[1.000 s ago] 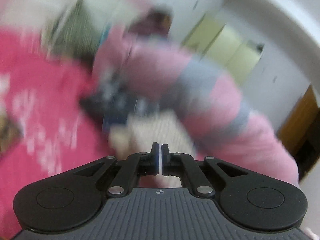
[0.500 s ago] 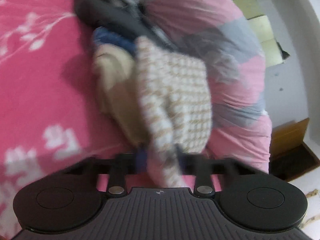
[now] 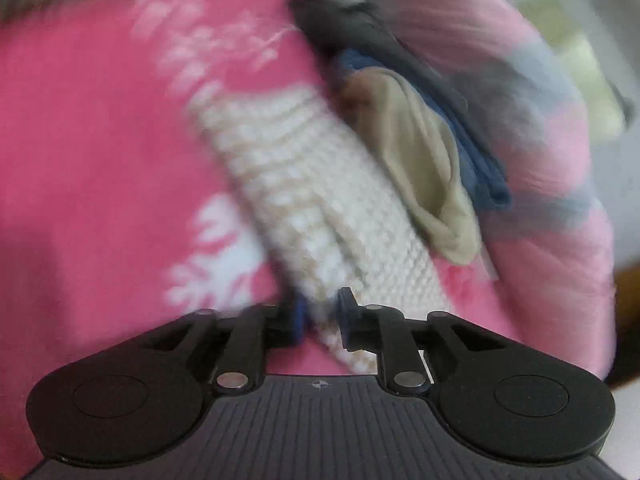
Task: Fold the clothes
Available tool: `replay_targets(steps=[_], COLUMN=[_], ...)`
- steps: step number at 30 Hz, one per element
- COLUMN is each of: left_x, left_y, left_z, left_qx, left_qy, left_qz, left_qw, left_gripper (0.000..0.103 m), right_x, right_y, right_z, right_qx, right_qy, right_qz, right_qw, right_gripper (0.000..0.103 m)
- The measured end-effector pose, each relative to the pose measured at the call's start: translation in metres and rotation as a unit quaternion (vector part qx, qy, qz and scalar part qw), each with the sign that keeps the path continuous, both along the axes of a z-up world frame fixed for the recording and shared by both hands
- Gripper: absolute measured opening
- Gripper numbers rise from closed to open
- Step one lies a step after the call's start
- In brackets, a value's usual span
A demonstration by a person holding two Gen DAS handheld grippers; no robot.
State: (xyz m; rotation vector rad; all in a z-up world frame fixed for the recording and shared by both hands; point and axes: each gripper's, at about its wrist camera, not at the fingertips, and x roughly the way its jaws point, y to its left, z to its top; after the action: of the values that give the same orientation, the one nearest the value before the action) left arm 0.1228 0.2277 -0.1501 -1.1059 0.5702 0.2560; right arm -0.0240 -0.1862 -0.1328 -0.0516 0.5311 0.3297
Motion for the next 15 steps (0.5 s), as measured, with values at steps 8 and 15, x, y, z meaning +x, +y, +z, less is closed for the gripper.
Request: replay_targets(steps=[8,15], left_x=[-0.041,0.009], left_y=[0.030,-0.011], left_z=[0.047,0.065], left_qx=[0.112,0.260], left_qy=[-0.049,-0.050], left_qz=[0.058,-0.060], left_qw=[0.9908,0.9625], left_gripper=[0.045,0.051], right_x=[0.003,0.022], right_y=[0.001,0.032], right_z=[0.005,0.057], right_qx=[0.002,-0.046], right_qy=[0.019,-0.023], right_qz=[-0.006,0.046], right_qw=[1.000,0.998], right_gripper=[0.047,0.047])
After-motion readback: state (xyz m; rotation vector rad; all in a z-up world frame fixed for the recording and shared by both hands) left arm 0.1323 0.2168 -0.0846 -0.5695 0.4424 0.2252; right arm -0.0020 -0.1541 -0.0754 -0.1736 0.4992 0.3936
